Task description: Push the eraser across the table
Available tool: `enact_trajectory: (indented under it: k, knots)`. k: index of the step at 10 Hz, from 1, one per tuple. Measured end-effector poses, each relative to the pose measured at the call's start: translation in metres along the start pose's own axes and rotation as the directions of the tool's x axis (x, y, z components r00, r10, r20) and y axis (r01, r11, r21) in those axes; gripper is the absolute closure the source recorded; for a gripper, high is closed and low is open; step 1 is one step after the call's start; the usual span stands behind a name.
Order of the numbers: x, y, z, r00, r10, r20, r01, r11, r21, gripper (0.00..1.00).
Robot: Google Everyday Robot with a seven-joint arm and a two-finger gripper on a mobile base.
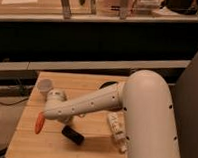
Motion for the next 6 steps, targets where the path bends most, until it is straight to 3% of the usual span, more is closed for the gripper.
enact_trajectory:
  k: [6]
  knots:
    - [-0.0005, -0.0005, -0.0008, 1.0, -0.026, -0.003, 0.026, 1.0, 0.005, 1.0]
